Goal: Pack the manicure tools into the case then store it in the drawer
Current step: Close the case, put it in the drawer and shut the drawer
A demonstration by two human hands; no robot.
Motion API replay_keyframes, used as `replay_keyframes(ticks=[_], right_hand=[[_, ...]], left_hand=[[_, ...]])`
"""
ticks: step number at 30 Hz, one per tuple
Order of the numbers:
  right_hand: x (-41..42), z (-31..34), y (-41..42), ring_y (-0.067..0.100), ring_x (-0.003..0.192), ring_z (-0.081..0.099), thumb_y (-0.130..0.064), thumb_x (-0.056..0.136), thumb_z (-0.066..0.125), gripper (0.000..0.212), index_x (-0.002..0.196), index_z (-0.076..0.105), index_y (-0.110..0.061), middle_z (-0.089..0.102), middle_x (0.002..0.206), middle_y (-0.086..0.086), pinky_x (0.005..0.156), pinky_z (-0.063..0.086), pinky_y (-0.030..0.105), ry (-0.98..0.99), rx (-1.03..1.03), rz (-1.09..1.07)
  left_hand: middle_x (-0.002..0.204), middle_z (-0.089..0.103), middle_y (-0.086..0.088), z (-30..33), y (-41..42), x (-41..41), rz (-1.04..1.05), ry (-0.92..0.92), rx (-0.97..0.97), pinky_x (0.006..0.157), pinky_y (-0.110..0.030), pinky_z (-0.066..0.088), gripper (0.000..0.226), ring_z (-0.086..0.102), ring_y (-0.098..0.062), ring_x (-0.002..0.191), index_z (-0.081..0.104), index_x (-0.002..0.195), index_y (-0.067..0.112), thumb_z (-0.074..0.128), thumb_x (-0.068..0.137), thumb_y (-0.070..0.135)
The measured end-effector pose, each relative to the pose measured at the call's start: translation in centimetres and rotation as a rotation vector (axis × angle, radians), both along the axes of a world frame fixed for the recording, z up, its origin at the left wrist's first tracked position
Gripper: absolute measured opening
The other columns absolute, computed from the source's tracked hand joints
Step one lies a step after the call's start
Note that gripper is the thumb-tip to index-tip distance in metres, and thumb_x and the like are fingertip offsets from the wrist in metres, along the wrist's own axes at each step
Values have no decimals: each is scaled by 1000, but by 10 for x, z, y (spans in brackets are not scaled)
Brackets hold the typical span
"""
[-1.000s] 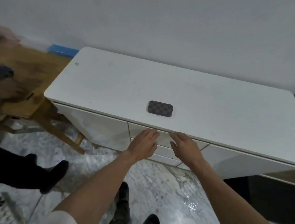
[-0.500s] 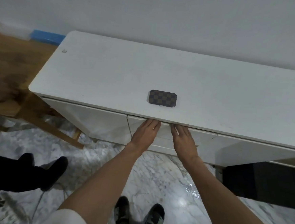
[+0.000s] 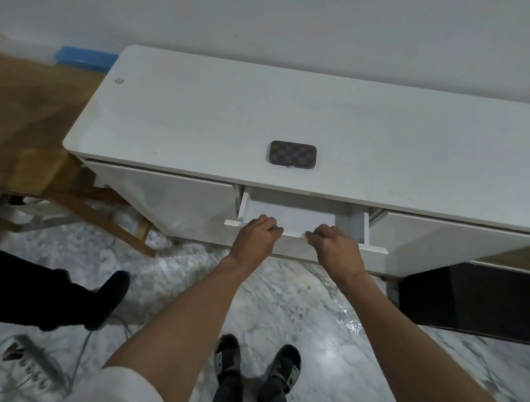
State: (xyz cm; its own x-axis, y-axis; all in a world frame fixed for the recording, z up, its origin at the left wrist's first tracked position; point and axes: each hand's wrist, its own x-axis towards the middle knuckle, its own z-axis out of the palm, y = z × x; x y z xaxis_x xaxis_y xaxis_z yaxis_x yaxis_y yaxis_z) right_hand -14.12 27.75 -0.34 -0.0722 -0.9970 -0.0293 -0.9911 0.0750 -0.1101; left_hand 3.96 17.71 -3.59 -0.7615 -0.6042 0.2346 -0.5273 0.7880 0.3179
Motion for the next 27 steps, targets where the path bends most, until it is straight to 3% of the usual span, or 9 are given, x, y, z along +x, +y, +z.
replay_keyframes(ticks=[2,7,13,15,17,20,23,27], right_hand=[[4,4,12,26,65,65,-7,67,85,25,87,78,-19,67,76,1,40,42,25,-27,6,27],[14,10,35,23,58,61,-15,71,80,15,79,76,-27,61,70,-4,41,39,23,-28,74,83],[21,13,50,23,59,63,-20,71,80,14,82,76,-29,61,70,-3,41,39,24,0,108,131],[22,16,50,24,71,65,-23,82,71,9,90,74,-27,63,79,-1,47,46,28,8,132,146],[21,20,48,24,87,63,-31,93,55,19,102,71,-26,63,93,0,60,51,32,6,181,154],[17,30,41,21,101,62,-40,97,46,31,116,67,-28,64,109,-4,74,52,34,-66,188,132],[12,39,26,20,108,62,-40,97,46,33,122,65,-29,63,118,-6,79,51,32,-83,120,82],[2,52,-7,22,109,62,-37,94,54,31,122,64,-27,62,121,-5,77,52,37,-111,14,1]], left_hand=[[66,57,-3,3,7,11,-54,11,21,45,-20,33,27,57,-23,60,72,68,7,91,57,-9],[66,58,-2,-1,24,33,-133,64,88,38,-28,47,5,59,-22,64,76,69,10,79,72,7],[65,58,1,-2,39,42,-142,65,136,40,-25,47,10,43,-11,72,74,65,12,69,74,15],[73,64,-2,-2,39,45,-160,44,203,50,-30,53,9,52,-13,77,78,75,10,73,78,17],[94,73,-5,4,40,47,-117,29,273,72,-35,55,26,65,-24,90,80,98,9,73,84,30],[124,71,-9,15,35,48,-5,0,202,92,-39,52,54,64,-28,112,71,123,9,53,91,48],[146,54,-17,30,11,44,62,-138,173,108,-45,43,68,52,-33,131,55,141,3,39,96,52],[168,5,-16,48,-27,32,160,-316,180,126,-42,1,79,6,-31,156,13,158,0,35,105,53]])
